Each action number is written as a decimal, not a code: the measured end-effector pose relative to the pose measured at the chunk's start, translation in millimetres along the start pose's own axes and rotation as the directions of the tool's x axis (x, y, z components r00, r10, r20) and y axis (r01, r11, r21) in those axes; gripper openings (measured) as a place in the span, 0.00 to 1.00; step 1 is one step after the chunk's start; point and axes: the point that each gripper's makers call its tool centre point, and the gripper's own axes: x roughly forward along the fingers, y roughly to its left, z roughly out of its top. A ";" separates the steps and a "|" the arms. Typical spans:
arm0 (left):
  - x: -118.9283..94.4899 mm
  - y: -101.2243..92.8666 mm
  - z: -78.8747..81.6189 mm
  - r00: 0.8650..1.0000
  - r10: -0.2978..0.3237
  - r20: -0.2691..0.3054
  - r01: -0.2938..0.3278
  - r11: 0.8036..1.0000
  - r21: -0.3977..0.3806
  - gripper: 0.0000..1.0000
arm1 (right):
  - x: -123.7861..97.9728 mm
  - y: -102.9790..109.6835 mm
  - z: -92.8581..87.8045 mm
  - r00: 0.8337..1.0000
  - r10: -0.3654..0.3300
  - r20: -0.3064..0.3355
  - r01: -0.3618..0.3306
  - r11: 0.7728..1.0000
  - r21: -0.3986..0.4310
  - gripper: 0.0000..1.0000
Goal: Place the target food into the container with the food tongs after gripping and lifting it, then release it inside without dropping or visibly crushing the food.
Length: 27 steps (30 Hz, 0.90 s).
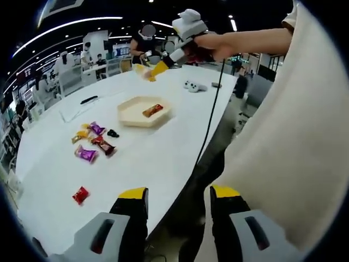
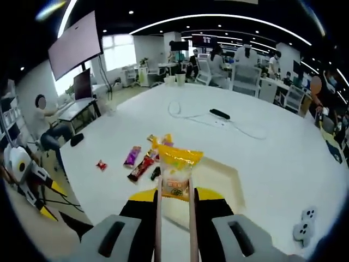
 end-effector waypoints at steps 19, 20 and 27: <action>-1.5 -2.8 -5.1 1.000 0.008 -0.002 -0.008 1.000 -0.012 0.46 | -21.5 -24.2 -10.8 0.998 -0.065 0.024 0.063 0.996 0.057 0.25; -1.2 -2.8 -5.1 1.000 0.007 -0.002 -0.007 1.000 -0.009 0.46 | -22.8 -24.8 -11.9 0.997 -0.068 0.023 0.066 0.996 0.059 0.25; -0.8 -1.3 -3.1 1.000 0.001 -0.004 -0.001 1.000 0.002 0.46 | -32.9 -30.8 -18.6 0.995 -0.094 0.019 0.092 0.993 0.079 0.25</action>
